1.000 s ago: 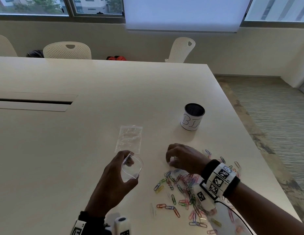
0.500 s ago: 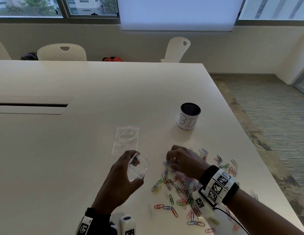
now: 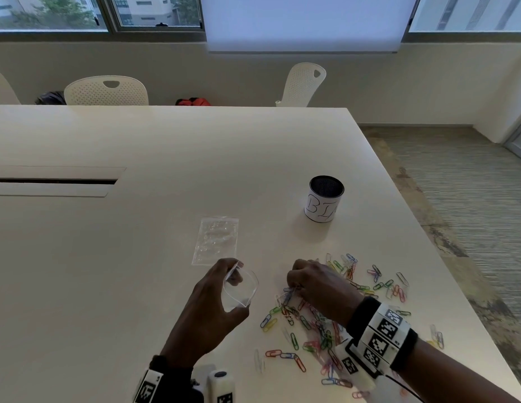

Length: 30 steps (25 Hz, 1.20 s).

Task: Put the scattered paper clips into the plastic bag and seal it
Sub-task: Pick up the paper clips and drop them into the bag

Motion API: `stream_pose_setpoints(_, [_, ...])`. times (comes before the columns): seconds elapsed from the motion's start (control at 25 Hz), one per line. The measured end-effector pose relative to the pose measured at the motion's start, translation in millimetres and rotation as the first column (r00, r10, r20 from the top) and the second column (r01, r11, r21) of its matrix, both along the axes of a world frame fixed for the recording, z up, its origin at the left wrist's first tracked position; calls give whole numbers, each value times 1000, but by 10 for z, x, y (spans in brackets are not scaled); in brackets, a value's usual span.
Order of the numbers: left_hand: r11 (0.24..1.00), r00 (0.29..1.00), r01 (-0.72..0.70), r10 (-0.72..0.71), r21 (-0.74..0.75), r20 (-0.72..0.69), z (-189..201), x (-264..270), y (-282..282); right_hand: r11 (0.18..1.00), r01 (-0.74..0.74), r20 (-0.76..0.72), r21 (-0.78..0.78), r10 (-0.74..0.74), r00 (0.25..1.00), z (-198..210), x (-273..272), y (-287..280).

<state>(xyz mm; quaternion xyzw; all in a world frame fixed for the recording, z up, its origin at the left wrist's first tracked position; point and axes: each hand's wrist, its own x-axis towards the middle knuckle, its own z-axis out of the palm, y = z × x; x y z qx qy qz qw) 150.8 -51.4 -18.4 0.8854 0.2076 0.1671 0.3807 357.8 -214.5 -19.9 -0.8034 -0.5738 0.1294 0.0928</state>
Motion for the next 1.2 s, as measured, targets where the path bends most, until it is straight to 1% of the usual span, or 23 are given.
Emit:
stream_pose_setpoints(0.12, [1000,1000,6,-6,-2,-4,-9,27,-28,1000,-1,39,19,0,999,-48,-3,29])
stream_pose_setpoints(0.2, [1000,1000,15,-15,-4,-4,-23,40,-52,1000,12,15,20,-13,1000,-47,28,53])
stream_pose_setpoints(0.28, [1000,1000,18,-18,-10,4,-32,54,-73,996,78,-79,34,-75,994,-16,99,60])
stream_pose_setpoints(0.36, [1000,1000,16,-15,-21,18,-41,67,-85,983,171,-228,61,-153,961,44,178,41])
stream_pose_setpoints(0.44, [1000,999,15,-14,-27,29,-46,85,-101,955,285,-399,79,-231,887,140,225,-2])
stream_pose_setpoints(0.52, [999,999,19,-18,-28,34,-57,104,-119,911,400,-579,98,-275,768,276,214,-38])
stream_pose_setpoints(0.6, [999,999,25,-24,-26,35,-69,128,-138,873,469,-719,133,-241,652,454,131,-53])
stream_pose_setpoints(0.64, [999,999,26,-25,-25,36,-74,141,-147,860,485,-768,160,-200,609,542,70,-46])
stream_pose_setpoints(0.68, [999,999,26,-25,-24,37,-75,152,-152,850,490,-795,195,-156,587,619,-2,-28])
stream_pose_setpoints(0.72, [999,999,27,-26,-22,39,-76,165,-158,844,483,-795,234,-120,595,678,-79,-2])
stream_pose_setpoints(0.76, [999,999,28,-27,-21,43,-73,173,-162,841,467,-775,274,-95,625,714,-166,34])
stream_pose_setpoints(0.88, [999,998,26,-24,-31,50,-62,179,-169,848,374,-641,376,-54,766,714,-395,162])
stream_pose_setpoints(0.92, [999,999,25,-23,-39,49,-55,177,-173,856,333,-591,395,-41,806,696,-449,197])
stream_pose_setpoints(0.96, [999,999,22,-20,-50,49,-50,170,-176,866,300,-557,400,-30,830,681,-488,224])
stream_pose_setpoints(1.08, [998,999,5,-2,-59,51,-41,154,-173,881,261,-528,395,-15,849,680,-529,240])
stream_pose_setpoints(1.2, [999,998,-6,8,-40,56,-49,133,-171,866,241,-460,438,-15,888,717,-486,214])
